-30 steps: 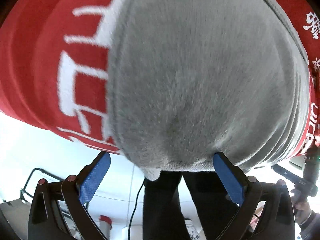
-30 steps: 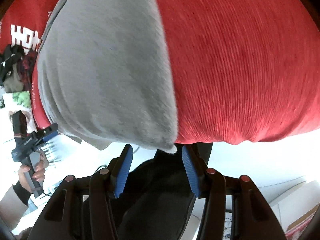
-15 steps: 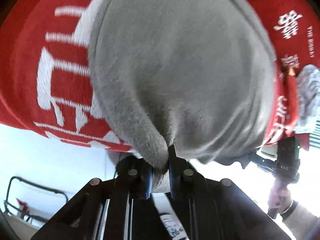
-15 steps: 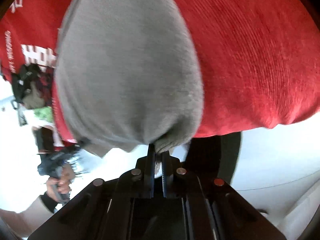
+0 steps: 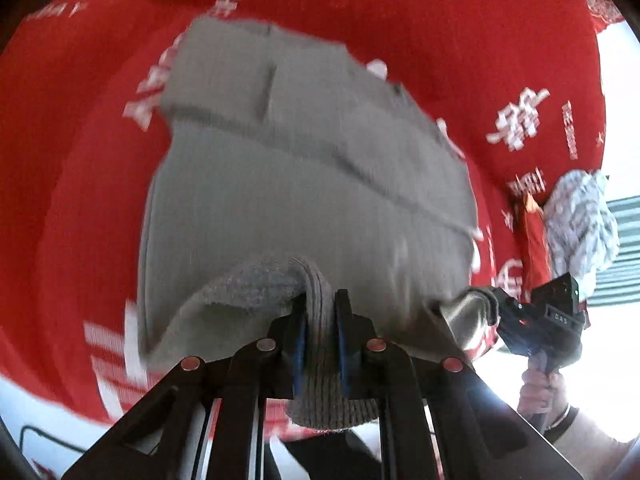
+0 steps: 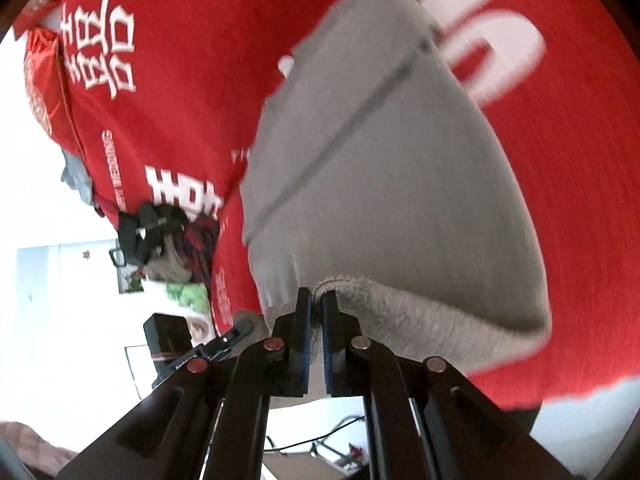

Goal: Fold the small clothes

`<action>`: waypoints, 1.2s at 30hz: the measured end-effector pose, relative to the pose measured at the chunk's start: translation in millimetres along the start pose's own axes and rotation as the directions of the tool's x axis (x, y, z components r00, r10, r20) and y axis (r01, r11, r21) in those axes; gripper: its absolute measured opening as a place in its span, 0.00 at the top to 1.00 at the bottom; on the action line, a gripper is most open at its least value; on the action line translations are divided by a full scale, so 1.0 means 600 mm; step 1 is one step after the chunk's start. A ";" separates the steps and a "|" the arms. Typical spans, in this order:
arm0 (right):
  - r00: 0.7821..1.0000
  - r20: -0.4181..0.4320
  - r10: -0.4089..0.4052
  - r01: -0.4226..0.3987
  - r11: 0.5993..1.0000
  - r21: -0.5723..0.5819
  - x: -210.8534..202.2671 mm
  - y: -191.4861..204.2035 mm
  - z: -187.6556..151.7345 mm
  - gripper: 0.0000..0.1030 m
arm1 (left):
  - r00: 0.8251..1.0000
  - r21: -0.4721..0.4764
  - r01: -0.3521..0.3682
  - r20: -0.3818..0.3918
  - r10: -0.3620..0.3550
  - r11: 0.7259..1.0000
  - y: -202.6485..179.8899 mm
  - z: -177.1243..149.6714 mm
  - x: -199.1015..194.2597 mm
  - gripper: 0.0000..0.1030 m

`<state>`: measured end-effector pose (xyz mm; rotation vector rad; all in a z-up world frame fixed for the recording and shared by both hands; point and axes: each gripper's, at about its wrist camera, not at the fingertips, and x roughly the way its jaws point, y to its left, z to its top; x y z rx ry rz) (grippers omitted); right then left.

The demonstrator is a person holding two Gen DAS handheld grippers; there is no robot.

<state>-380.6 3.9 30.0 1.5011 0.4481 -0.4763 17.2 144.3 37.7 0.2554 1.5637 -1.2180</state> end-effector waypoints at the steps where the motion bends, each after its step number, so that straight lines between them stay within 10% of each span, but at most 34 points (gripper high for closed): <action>1: 1.000 0.008 -0.002 0.002 1.000 0.005 0.013 0.004 0.009 0.95 | 1.000 -0.003 -0.009 0.015 0.009 1.000 -0.004 0.027 0.003 0.86; 7: 0.994 0.063 -0.084 0.079 0.993 0.089 0.031 -0.016 0.110 0.95 | 0.987 -0.041 -0.142 0.067 0.145 0.989 -0.015 0.107 0.025 0.86; 9: 0.991 0.056 -0.124 0.117 0.986 0.117 0.034 -0.028 0.125 0.95 | 0.981 -0.059 -0.183 0.056 0.186 0.981 -0.002 0.122 0.017 0.68; 11: 0.985 0.049 -0.166 0.158 0.980 0.124 0.029 -0.033 0.136 0.91 | 0.962 -0.044 -0.255 0.086 0.258 0.966 -0.005 0.130 0.005 0.22; 16: 0.958 0.045 -0.285 0.283 0.958 0.042 0.014 -0.015 0.152 0.84 | 0.945 0.123 -0.326 0.062 0.321 0.937 -0.034 0.133 0.012 0.22; 18: 0.943 0.031 -0.331 0.332 0.942 -0.046 0.017 0.005 0.152 0.49 | 0.936 0.216 -0.344 0.004 0.352 0.914 -0.049 0.132 0.044 0.22; 25: 0.861 -0.041 -0.506 0.466 0.819 -0.335 0.094 0.040 0.151 0.46 | 0.909 0.280 -0.358 -0.114 0.401 0.891 -0.068 0.135 0.141 0.22; 27: 0.842 -0.041 -0.538 0.486 0.790 -0.374 0.109 0.041 0.152 0.47 | 0.909 0.264 -0.357 -0.122 0.399 0.896 -0.067 0.137 0.149 0.25; 32: 0.805 -0.018 -0.594 0.511 0.707 -0.489 0.129 0.061 0.144 0.69 | 0.928 0.274 -0.316 -0.110 0.356 0.908 -0.072 0.142 0.145 0.89; 36: 0.778 0.007 -0.628 0.536 0.658 -0.530 0.141 0.073 0.135 0.92 | 0.938 0.318 -0.301 -0.072 0.340 0.899 -0.084 0.143 0.125 0.92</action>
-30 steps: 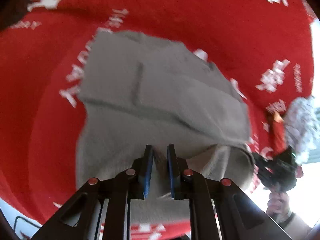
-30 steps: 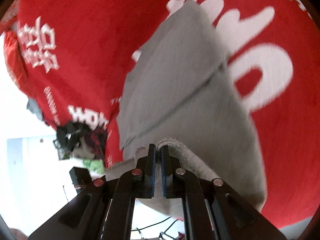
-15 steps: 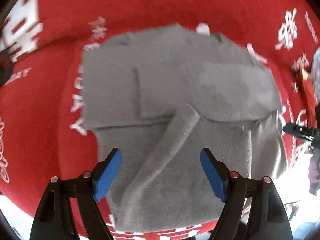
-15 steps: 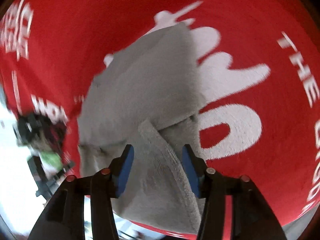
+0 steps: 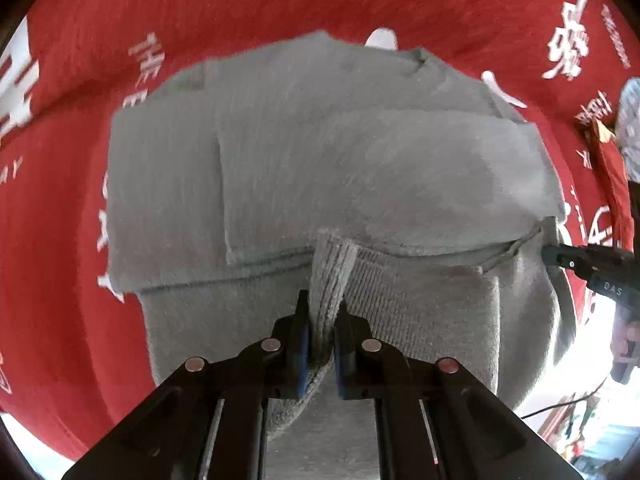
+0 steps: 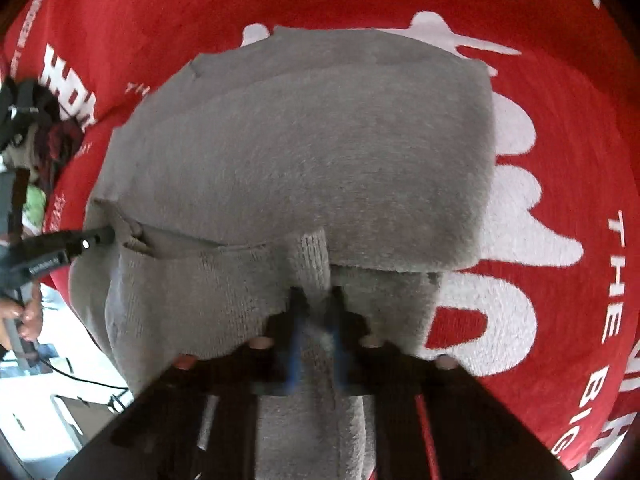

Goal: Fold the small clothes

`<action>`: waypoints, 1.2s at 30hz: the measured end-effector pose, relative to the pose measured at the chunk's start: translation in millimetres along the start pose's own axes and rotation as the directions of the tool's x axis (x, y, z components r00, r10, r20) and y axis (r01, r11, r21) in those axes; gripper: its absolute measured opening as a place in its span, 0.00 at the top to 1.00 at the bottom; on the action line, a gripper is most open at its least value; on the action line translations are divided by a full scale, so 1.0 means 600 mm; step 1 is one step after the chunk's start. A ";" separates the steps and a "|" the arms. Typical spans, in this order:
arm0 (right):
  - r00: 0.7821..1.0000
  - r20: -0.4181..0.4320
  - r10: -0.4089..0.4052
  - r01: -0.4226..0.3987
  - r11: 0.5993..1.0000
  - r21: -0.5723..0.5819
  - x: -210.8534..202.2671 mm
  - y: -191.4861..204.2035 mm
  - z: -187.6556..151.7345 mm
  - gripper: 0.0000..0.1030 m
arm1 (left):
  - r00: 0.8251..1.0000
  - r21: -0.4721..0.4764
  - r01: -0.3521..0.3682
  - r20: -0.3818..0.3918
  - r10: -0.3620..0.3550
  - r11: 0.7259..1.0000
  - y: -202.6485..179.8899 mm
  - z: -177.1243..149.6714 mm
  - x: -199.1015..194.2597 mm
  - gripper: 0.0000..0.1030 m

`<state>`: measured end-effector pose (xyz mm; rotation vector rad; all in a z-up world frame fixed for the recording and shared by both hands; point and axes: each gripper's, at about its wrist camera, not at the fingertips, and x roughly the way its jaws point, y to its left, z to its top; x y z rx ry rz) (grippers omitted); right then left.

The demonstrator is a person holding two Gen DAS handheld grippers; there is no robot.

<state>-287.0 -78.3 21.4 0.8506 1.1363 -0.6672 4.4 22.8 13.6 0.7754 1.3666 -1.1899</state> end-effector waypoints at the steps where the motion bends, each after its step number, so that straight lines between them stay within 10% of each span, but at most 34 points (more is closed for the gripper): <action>1: 1.000 0.011 -0.019 0.019 1.000 -0.020 -0.006 0.009 -0.001 0.92 | 1.000 0.011 0.005 0.011 -0.005 1.000 0.000 -0.001 -0.008 0.92; 11: 0.969 0.232 -0.086 0.083 0.996 0.024 -0.161 0.048 -0.001 0.93 | 0.984 -0.024 0.059 0.167 -0.054 0.998 0.032 0.008 -0.149 0.92; 18: 0.922 0.365 -0.126 0.124 0.992 0.027 -0.211 0.061 0.104 0.93 | 0.953 -0.051 0.062 0.301 -0.044 0.997 0.061 0.106 -0.192 0.92; 26: 0.930 0.330 -0.162 0.153 0.987 0.053 -0.111 0.013 0.248 0.93 | 0.957 -0.100 -0.020 0.285 0.048 0.995 0.091 0.228 -0.071 0.92; 36: 0.959 0.217 -0.183 0.155 0.978 0.141 0.054 -0.041 0.287 0.93 | 0.969 -0.176 -0.107 0.202 0.143 0.978 0.120 0.252 0.072 0.92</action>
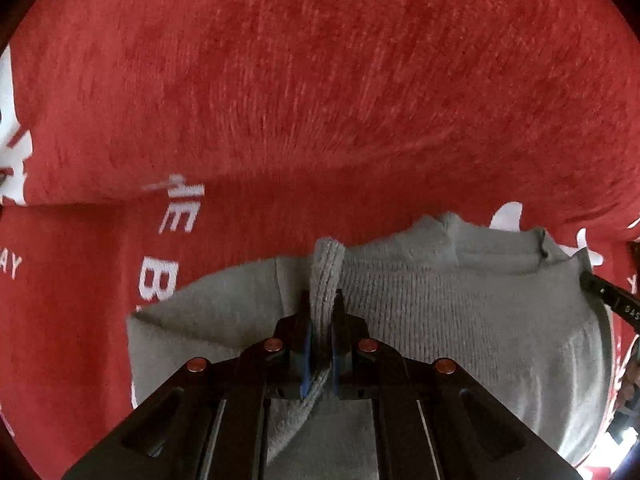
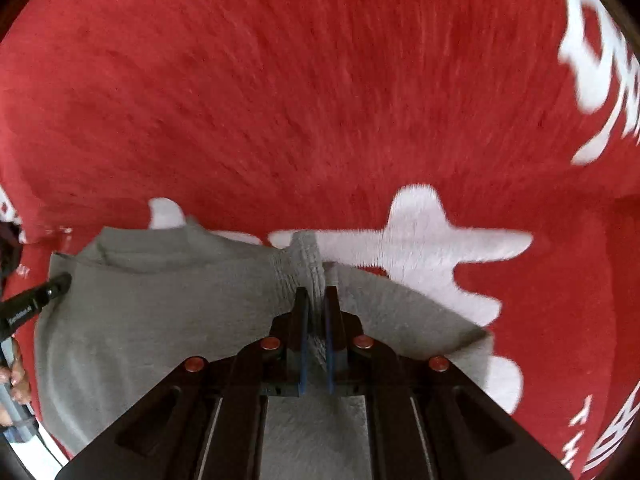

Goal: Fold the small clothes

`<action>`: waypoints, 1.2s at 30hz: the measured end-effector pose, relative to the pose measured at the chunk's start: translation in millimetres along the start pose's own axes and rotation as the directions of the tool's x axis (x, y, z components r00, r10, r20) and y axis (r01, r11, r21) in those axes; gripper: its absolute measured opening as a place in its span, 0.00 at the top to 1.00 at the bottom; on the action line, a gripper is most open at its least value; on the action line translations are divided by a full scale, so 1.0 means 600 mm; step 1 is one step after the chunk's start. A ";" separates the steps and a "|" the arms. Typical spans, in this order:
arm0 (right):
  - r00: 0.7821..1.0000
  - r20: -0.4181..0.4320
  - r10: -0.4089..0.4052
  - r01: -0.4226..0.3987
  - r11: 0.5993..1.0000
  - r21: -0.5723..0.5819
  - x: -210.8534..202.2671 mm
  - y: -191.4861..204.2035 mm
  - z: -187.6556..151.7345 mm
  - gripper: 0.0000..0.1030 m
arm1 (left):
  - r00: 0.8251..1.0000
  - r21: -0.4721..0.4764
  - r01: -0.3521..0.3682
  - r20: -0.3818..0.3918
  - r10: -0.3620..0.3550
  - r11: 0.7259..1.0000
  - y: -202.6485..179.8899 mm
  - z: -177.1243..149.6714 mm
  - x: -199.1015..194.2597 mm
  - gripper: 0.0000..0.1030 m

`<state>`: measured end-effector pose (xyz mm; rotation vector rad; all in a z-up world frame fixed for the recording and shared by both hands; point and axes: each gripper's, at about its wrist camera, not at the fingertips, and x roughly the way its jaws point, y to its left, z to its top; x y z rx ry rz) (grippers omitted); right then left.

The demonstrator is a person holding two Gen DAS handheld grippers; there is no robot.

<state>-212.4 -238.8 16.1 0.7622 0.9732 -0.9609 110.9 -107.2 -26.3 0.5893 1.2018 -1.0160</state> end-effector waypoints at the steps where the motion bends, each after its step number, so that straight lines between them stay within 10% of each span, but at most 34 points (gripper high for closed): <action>1: 1.000 0.014 0.000 0.000 1.000 -0.002 0.001 0.000 0.000 0.93 | 1.000 0.002 0.000 0.000 0.000 1.000 0.000 0.001 0.000 0.92; 8: 1.000 0.007 0.008 -0.009 0.995 0.099 -0.010 -0.036 0.006 0.75 | 1.000 -0.015 0.009 -0.029 -0.009 1.000 0.027 0.021 -0.018 0.90; 12: 0.999 -0.015 -0.031 0.034 0.974 0.225 -0.031 -0.077 0.002 0.74 | 0.997 -0.046 -0.075 -0.011 0.074 0.996 0.062 0.023 -0.043 0.51; 25: 0.982 -0.022 0.188 -0.179 0.960 0.216 -0.123 -0.033 -0.139 0.74 | 0.992 -0.005 0.103 -0.075 -0.104 0.995 0.020 -0.099 -0.128 0.50; 36: 0.991 -0.078 0.106 -0.090 0.978 0.188 -0.120 -0.083 -0.241 0.89 | 0.989 -0.031 0.065 -0.130 -0.068 0.997 0.079 -0.202 -0.142 0.50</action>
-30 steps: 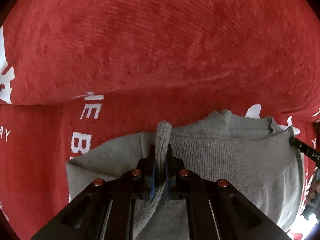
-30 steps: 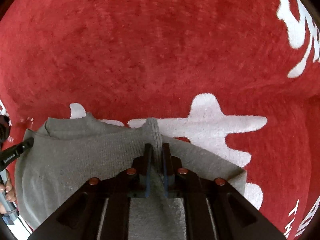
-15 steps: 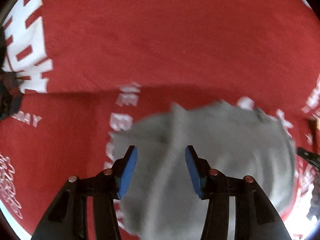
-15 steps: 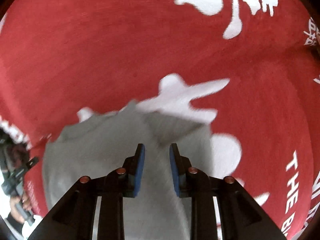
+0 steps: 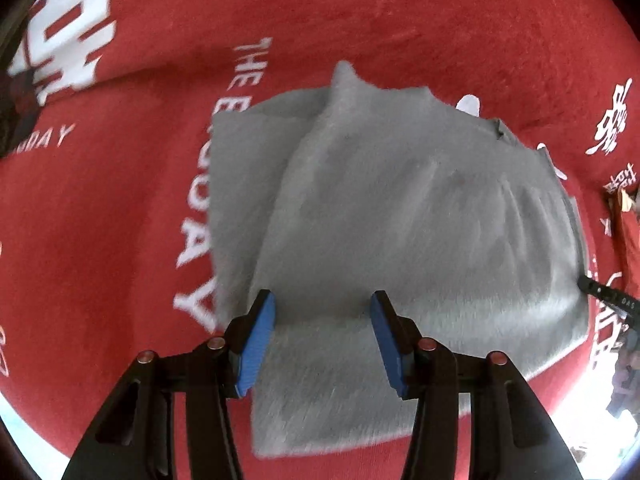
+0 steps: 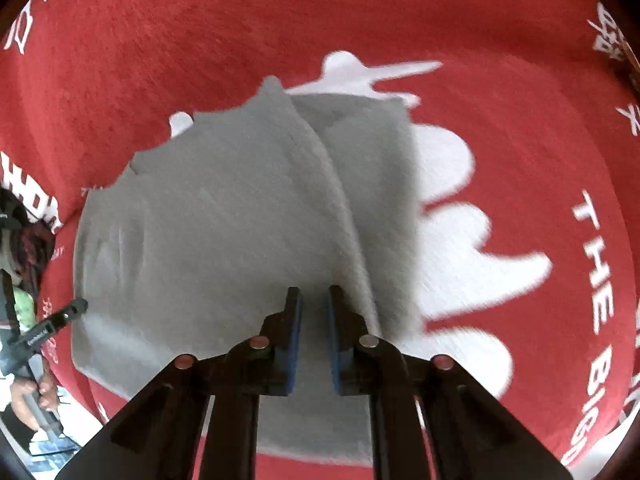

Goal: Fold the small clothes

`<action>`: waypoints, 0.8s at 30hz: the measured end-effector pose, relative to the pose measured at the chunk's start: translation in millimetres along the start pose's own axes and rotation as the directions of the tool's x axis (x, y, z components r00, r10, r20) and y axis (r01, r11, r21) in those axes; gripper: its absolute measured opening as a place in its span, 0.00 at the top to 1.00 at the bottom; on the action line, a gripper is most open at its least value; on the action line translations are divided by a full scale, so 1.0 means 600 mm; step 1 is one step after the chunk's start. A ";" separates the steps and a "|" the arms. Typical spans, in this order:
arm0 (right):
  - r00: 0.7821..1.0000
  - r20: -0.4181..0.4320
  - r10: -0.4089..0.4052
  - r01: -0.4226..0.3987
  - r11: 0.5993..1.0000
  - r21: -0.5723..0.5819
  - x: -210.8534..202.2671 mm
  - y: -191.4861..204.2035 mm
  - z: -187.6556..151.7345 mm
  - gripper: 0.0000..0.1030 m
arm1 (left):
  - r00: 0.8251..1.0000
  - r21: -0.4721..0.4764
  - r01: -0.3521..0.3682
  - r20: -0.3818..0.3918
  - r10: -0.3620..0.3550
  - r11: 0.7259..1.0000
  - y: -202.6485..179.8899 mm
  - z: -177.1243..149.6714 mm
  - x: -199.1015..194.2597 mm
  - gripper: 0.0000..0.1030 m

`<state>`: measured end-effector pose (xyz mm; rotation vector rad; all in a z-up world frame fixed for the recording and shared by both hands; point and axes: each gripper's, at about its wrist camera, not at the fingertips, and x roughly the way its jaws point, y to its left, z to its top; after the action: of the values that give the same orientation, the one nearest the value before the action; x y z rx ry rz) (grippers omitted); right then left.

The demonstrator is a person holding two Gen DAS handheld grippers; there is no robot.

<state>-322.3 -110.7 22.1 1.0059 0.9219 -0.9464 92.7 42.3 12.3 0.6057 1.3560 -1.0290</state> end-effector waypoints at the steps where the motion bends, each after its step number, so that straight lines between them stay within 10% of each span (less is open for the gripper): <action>1: 1.000 -0.003 -0.002 0.002 1.000 0.013 -0.006 -0.005 -0.005 0.89 | 1.000 -0.006 -0.028 -0.005 0.028 1.000 0.005 -0.003 -0.005 0.50; 17: 0.991 -0.123 -0.051 0.053 0.998 0.013 -0.004 0.008 -0.105 0.89 | 0.985 -0.163 -0.136 -0.124 0.116 0.977 0.075 -0.111 -0.014 0.39; 24: 0.982 -0.168 -0.081 0.081 0.997 -0.004 -0.003 0.010 -0.113 0.87 | 0.990 -0.133 -0.142 -0.022 0.140 0.981 0.061 -0.080 -0.075 0.39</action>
<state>-329.2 -44.7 7.7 1.0691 1.1096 -0.9407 105.0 110.9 40.3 0.5989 1.3613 -0.8137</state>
